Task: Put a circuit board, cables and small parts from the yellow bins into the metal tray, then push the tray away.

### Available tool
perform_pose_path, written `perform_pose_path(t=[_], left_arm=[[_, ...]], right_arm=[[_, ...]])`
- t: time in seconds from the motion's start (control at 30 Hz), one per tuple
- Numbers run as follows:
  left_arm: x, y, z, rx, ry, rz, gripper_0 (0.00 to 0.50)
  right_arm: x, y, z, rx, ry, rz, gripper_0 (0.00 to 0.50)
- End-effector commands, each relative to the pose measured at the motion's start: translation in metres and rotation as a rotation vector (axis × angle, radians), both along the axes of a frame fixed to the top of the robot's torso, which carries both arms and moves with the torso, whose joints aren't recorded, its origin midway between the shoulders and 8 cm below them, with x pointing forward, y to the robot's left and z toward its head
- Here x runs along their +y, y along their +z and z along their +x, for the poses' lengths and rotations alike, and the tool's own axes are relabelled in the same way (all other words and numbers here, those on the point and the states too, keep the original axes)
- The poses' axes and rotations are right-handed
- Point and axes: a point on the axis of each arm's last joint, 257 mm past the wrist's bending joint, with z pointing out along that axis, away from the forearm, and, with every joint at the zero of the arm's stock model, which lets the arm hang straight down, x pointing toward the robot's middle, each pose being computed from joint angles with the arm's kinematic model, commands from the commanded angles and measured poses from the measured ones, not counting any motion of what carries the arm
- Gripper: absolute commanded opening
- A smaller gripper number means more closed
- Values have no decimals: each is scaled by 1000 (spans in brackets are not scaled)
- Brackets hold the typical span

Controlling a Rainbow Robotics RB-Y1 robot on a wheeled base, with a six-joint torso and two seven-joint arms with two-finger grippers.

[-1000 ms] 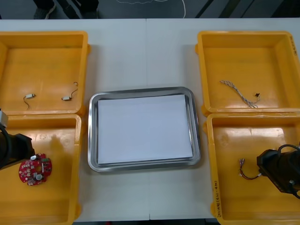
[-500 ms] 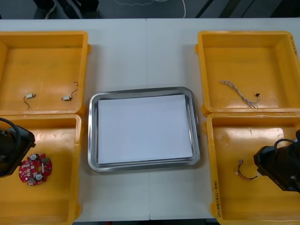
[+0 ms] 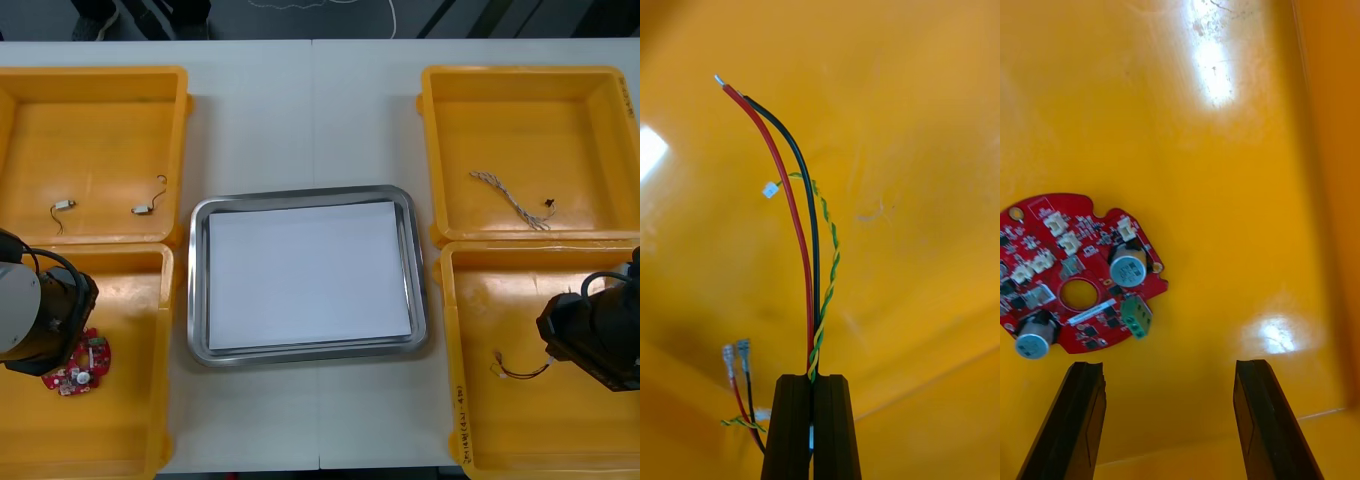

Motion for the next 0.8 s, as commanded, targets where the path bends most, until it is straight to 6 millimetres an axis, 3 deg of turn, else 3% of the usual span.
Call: perform_pose_path(t=[0.03, 0.23, 0.47, 0.8], left_arm=[[-16, 1, 17, -46, -31, -2, 500], [-15, -12, 25, -49, -20, -17, 500], [-14, -21, 20, -50, -24, -29, 500], [-12, -30, 11, -41, -23, -31, 500]], right_arm=[[2, 42, 17, -74, 129, -64, 0], [20, 58, 27, -110, 254, -69, 0], [37, 78, 42, -169, 382, -77, 0], [67, 93, 37, -184, 496, -13, 0]])
